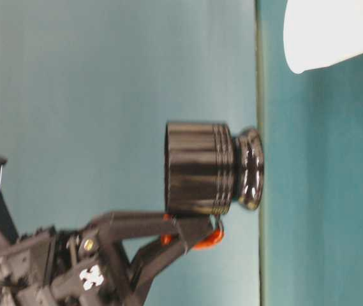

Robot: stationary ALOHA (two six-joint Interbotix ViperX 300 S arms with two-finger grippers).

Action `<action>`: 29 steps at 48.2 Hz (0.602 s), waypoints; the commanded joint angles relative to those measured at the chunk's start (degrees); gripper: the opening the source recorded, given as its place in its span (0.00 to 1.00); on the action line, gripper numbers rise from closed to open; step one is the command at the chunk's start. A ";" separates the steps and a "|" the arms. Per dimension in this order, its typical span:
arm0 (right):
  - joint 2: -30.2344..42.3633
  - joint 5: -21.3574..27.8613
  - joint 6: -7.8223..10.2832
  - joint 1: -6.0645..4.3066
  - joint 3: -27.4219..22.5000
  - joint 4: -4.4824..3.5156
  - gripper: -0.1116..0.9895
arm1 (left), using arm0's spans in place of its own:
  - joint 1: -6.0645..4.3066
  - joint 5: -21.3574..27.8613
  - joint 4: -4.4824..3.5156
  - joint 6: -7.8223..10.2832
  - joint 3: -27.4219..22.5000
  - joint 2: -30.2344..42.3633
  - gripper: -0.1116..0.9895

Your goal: Put the paper cup into the moved red handle cup holder.

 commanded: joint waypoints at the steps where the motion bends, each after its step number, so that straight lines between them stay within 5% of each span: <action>1: 0.53 -0.26 0.53 0.00 -0.97 0.26 0.00 | 0.09 -0.53 0.09 0.09 -1.32 0.26 0.35; 29: 0.62 -0.26 0.44 0.00 -0.88 0.18 0.00 | 0.09 -15.91 0.09 -0.35 6.15 6.68 0.35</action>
